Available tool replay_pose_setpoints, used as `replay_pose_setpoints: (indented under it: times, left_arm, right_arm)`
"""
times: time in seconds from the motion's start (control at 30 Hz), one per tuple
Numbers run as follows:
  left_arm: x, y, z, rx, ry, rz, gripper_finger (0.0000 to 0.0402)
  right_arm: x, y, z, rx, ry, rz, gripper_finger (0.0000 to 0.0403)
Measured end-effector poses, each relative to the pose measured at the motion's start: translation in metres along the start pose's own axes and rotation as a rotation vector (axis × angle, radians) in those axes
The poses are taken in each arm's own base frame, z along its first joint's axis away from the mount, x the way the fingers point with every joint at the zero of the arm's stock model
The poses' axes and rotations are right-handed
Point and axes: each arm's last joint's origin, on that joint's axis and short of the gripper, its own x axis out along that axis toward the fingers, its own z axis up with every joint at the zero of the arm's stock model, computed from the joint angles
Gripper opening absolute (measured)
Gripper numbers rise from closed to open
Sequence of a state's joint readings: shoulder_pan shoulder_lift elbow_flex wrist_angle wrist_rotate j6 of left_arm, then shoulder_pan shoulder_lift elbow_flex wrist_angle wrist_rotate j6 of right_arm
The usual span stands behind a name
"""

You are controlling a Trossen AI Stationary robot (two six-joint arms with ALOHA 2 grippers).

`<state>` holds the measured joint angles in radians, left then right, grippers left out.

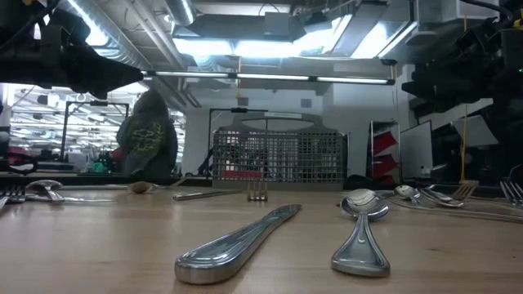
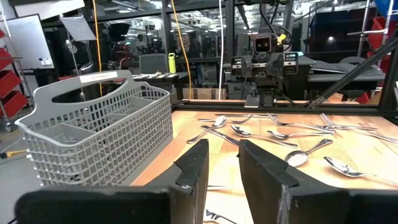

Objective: Sort silverware

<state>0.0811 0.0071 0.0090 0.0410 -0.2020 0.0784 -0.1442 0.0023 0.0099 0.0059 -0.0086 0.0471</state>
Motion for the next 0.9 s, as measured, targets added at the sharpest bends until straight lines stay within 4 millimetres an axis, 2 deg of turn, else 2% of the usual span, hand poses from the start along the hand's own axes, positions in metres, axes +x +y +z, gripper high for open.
replay_pose_setpoints:
  times: [0.63,0.9]
  left_arm:
    - [0.0000,0.0000,0.0001,-0.002,0.000,-0.001,0.0082]
    - [0.0000,0.0000,0.0000,-0.056,0.000,0.000,0.0082]
  right_arm:
    - [0.0000,0.0001,0.0010,0.000,-0.011,0.001,0.0205]
    - [-0.0001,0.0002,0.0059,-0.001,-0.062,0.002,0.0205]
